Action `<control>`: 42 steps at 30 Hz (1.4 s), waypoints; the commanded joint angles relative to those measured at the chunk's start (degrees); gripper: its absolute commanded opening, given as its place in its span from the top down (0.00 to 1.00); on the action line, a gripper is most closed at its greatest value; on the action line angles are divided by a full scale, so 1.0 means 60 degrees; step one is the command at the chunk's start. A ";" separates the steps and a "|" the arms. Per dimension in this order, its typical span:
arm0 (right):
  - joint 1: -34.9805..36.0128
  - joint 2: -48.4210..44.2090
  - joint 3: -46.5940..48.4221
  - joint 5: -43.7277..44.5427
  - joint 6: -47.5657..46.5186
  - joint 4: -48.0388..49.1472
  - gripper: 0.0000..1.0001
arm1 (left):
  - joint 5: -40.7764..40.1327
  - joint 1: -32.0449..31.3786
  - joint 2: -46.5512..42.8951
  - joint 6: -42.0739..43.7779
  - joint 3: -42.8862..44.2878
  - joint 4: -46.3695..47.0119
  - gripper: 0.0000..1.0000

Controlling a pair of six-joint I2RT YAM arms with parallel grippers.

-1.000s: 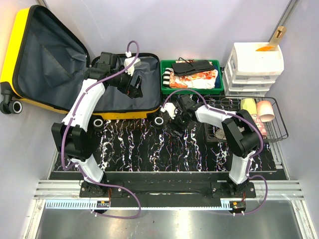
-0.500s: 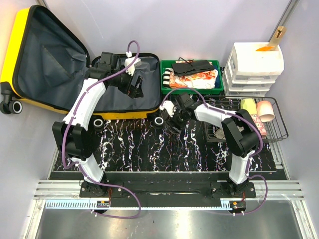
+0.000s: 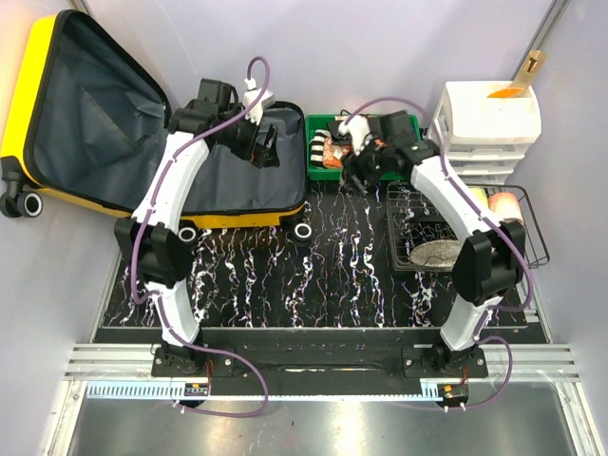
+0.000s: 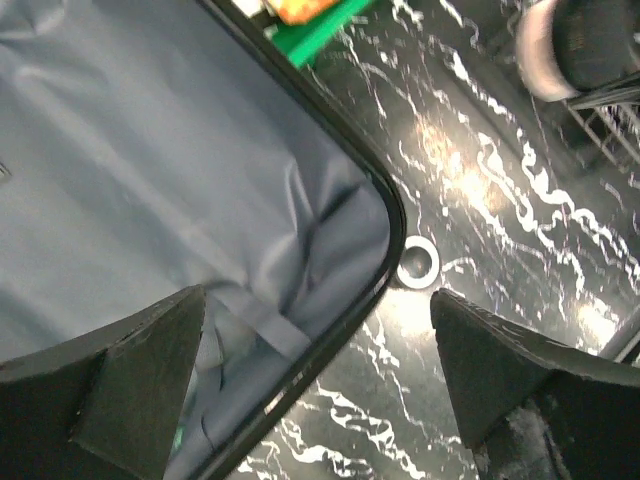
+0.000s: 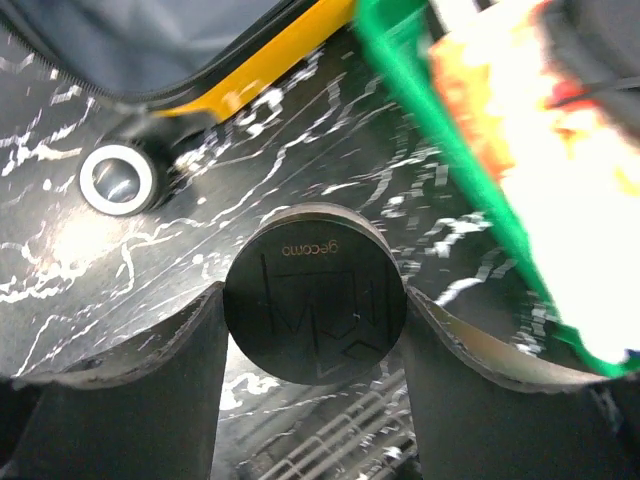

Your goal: Open, take out, and arrange the luggage

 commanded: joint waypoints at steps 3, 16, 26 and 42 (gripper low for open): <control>-0.0995 -0.0819 0.1921 -0.0273 0.0609 -0.1029 0.63 | 0.0381 -0.0087 0.0961 -0.1480 0.1671 -0.0858 0.01; -0.3441 -0.0453 0.4268 0.0269 0.0947 -0.1440 0.63 | 0.3503 -0.0057 0.0447 -0.4088 -0.0747 0.0710 0.01; -0.4965 -0.0073 0.5161 0.0269 0.1123 -0.1440 0.62 | 0.3694 -0.0057 0.0242 -0.4280 -0.1071 0.0975 0.01; -0.5947 0.2402 0.7973 0.0839 0.1328 -0.2113 0.62 | 0.3284 -0.0086 0.0256 -0.4075 -0.0954 0.1004 0.01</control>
